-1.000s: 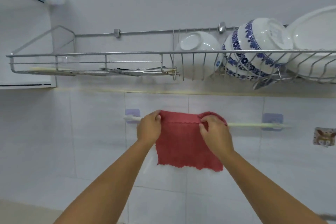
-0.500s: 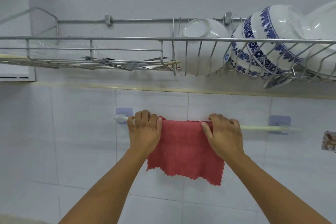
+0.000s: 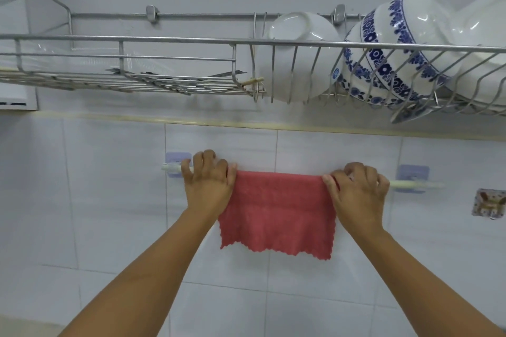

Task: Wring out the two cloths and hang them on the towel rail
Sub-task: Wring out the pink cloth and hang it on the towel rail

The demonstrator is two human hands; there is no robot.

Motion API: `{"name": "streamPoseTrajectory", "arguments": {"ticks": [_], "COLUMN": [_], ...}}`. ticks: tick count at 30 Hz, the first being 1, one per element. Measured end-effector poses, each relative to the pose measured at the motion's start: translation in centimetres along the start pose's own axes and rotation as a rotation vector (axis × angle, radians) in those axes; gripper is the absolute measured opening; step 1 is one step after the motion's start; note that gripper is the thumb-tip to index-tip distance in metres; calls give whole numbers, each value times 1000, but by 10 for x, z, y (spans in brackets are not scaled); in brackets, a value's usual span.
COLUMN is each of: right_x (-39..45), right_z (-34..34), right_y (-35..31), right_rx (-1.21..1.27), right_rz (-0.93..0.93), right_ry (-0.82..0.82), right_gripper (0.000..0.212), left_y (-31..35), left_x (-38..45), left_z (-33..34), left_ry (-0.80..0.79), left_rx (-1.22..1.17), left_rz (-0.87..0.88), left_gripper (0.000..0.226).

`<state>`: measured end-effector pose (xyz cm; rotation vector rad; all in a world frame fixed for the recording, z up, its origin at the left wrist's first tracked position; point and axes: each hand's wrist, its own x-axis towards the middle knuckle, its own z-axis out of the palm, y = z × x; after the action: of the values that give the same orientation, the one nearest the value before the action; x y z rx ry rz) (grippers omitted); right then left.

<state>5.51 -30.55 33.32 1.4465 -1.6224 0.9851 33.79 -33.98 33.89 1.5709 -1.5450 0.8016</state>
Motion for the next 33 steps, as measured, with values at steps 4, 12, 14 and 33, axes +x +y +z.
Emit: {"name": "streamPoseTrajectory", "arguments": {"ticks": [4, 12, 14, 33], "right_x": [-6, -28, -25, -33], "right_z": [-7, -5, -8, -22], "right_y": [-9, -20, -18, 0], "right_rx": [93, 17, 18, -63], "right_rz": [65, 61, 76, -37], "right_ry": [-5, -139, -133, -224], "right_gripper": [23, 51, 54, 74], "left_y": [17, 13, 4, -25], "left_x": [-18, -37, -30, -27], "left_z": [-10, -9, -6, -3], "left_ry": [28, -184, -241, -294], "left_rx": [-174, -116, -106, -37], "left_rz": [23, 89, 60, 44], "left_gripper": [24, 63, 67, 76]}}
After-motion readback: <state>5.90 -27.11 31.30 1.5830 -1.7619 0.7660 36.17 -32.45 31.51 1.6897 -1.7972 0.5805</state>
